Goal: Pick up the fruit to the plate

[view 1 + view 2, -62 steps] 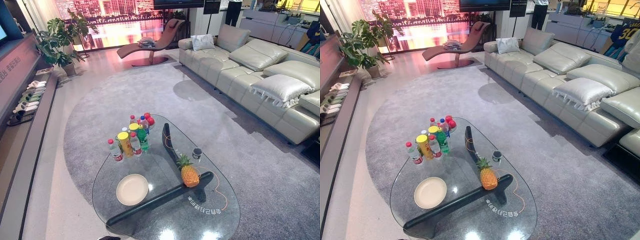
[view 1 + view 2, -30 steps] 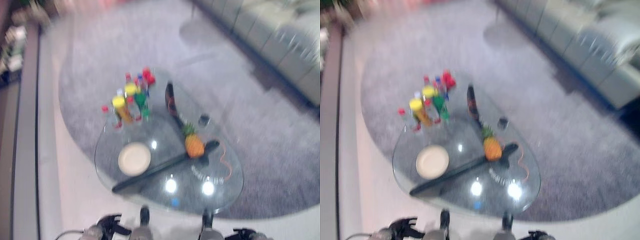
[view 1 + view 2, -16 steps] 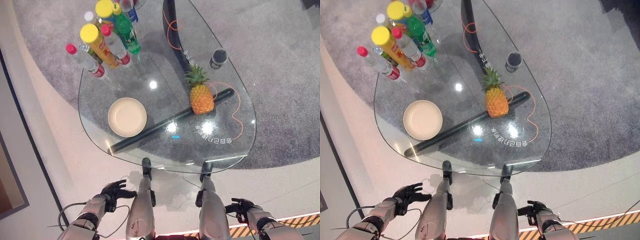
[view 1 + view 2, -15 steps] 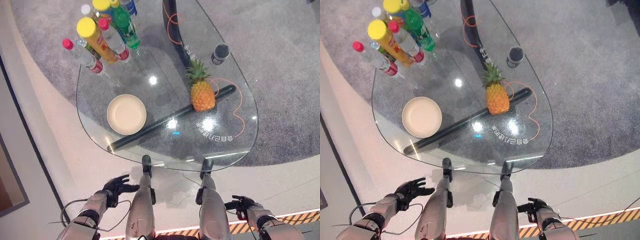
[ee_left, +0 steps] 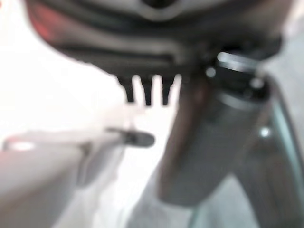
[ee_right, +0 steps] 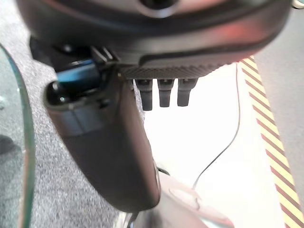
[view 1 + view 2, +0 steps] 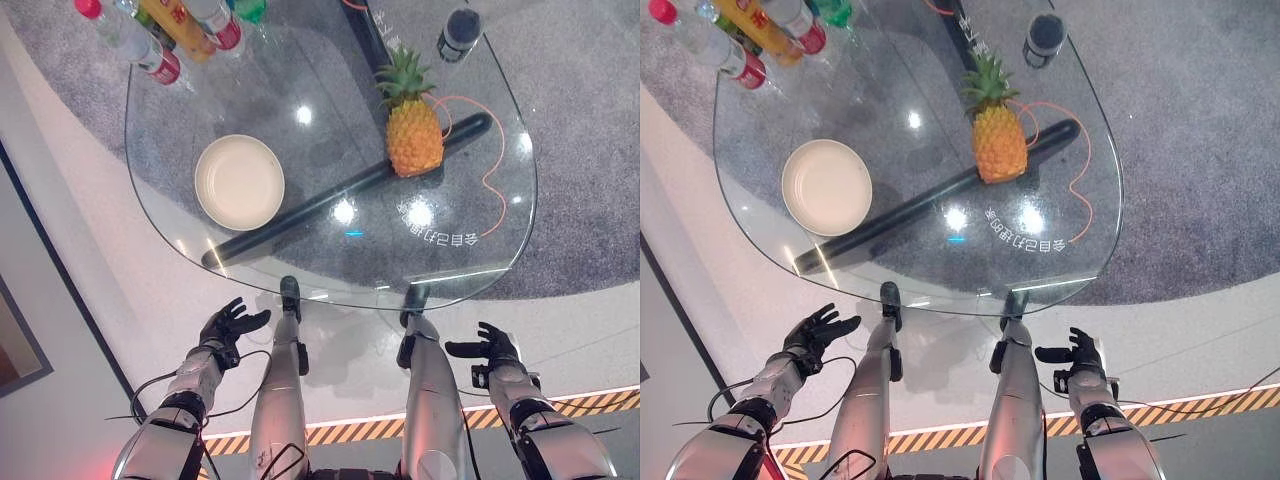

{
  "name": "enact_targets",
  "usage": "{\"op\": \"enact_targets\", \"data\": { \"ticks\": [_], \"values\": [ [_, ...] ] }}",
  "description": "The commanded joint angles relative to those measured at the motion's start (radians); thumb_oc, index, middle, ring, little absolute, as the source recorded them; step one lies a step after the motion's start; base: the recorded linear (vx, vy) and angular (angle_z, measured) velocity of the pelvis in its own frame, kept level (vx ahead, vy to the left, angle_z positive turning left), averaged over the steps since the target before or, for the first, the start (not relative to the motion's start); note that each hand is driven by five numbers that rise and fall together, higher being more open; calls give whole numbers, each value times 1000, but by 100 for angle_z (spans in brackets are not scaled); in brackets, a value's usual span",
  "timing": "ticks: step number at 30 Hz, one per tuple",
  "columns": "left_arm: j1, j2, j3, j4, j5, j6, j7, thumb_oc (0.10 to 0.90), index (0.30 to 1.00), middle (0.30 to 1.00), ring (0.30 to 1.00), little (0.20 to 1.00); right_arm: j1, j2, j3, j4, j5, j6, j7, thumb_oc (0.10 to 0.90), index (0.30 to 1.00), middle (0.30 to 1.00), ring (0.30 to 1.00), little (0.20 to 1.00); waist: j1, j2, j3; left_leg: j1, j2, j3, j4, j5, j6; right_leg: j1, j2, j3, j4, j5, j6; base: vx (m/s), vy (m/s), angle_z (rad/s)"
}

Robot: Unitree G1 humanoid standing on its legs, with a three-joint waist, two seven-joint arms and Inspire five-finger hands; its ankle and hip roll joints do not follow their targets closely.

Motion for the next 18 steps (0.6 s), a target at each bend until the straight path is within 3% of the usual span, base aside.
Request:
{"op": "enact_targets", "data": {
  "ticks": [1,8,18],
  "values": [
    [39,31,29,22,-26,-33,51,800,900,900,900,900,79,-22,-13,-38,29,-30,-62,800,900,900,900,900,3,-24,-4,-106,-14,-38,142,-54,34,-48,1,35,42,64,7,0,0,0],
    [23,35,25,40,-4,-41,129,800,900,900,900,900,54,-26,-5,-37,41,-56,-60,800,900,900,900,900,6,-28,-4,-150,-13,-48,188,-69,39,-87,4,40,78,49,-5,0,0,0],
    [17,31,6,40,22,-47,121,800,900,900,900,900,35,-26,1,-39,62,-81,-64,800,900,900,900,900,13,-32,-4,-171,-16,-52,196,-71,40,-103,3,30,77,51,-9,0,0,0]
  ]
}}
